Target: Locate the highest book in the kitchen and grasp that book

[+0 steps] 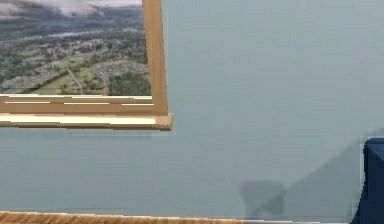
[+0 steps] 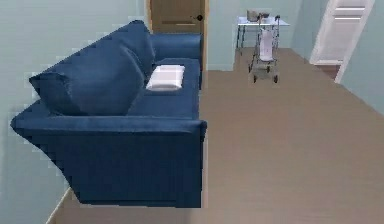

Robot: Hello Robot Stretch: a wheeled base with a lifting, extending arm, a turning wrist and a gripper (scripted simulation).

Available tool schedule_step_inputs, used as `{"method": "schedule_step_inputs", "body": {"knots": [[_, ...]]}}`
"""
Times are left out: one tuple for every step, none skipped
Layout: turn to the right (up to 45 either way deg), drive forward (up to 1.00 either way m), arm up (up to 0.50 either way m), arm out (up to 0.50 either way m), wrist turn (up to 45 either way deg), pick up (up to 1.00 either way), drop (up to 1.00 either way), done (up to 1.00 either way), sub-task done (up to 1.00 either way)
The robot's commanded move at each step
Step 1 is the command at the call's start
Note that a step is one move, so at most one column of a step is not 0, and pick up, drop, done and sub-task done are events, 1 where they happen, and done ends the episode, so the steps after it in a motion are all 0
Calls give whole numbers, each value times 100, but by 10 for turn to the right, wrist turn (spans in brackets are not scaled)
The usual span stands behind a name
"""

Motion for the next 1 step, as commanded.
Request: {"method": "schedule_step_inputs", "body": {"knots": [[-300, 0, 0, 0, 0, 0, 0, 0, 0]]}}
